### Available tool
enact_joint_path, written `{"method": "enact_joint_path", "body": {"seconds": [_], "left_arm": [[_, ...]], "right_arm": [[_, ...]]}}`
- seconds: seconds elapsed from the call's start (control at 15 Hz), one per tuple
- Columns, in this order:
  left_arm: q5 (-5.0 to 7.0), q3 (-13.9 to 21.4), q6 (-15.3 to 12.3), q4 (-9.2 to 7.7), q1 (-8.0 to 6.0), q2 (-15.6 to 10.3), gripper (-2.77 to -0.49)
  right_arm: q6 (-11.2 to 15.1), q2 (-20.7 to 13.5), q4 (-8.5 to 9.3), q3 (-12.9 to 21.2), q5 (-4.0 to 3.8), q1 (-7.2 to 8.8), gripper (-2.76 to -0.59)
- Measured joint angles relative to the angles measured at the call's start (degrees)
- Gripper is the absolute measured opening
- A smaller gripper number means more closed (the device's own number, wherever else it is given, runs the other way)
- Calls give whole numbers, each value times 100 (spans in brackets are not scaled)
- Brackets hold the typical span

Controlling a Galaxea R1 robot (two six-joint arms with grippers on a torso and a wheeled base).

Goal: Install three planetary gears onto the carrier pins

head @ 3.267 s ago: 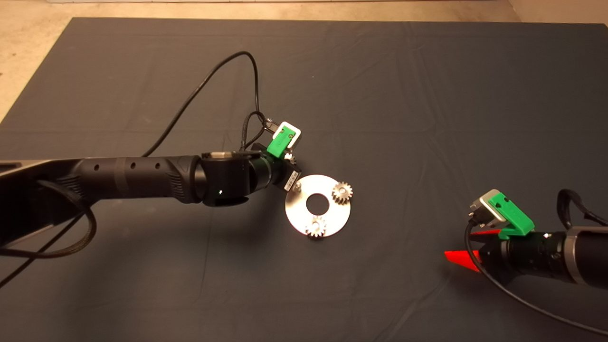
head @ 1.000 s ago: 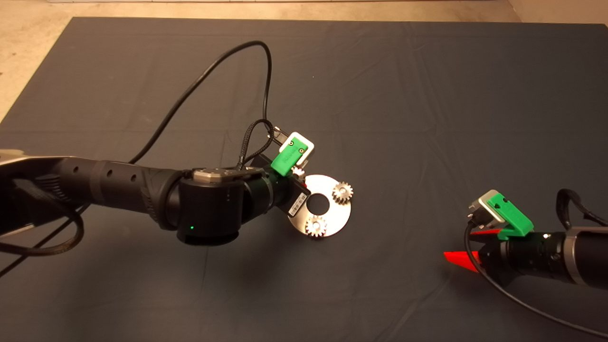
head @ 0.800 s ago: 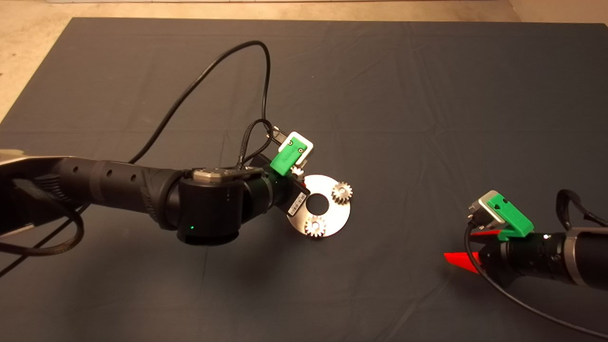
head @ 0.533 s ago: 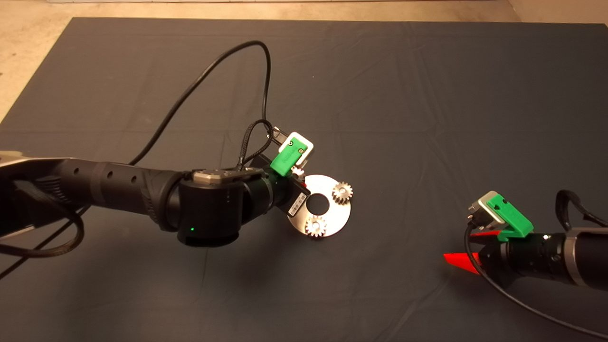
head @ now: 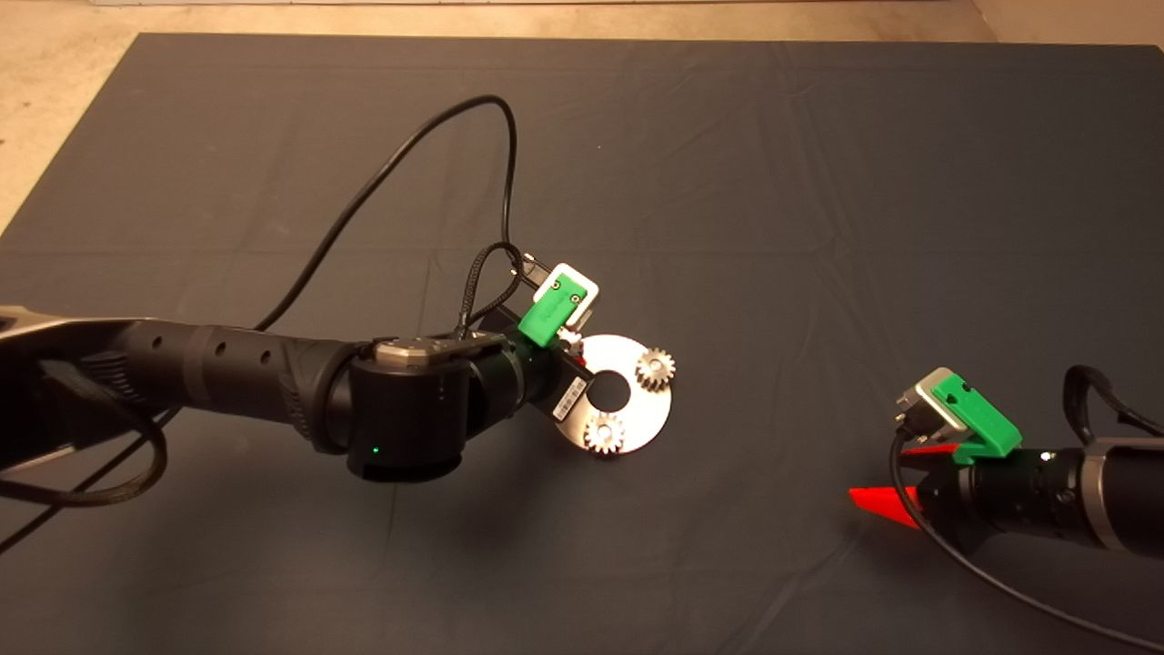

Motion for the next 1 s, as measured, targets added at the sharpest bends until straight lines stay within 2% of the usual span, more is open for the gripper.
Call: {"method": "enact_joint_path", "body": {"seconds": [0.13,0.47,0.67,1.0], "left_arm": [[0,-27,0,95,0,0,-256],[-13,-35,-2,148,7,0,-256],[-16,-40,-2,178,123,17,-256],[-24,-60,-2,236,127,107,-256]], "right_arm": [[0,-2,6,0,-5,0,-160],[0,0,13,0,-3,0,-160],[0,0,17,0,-2,0,-160],[0,0,38,0,2,0,-160]]}}
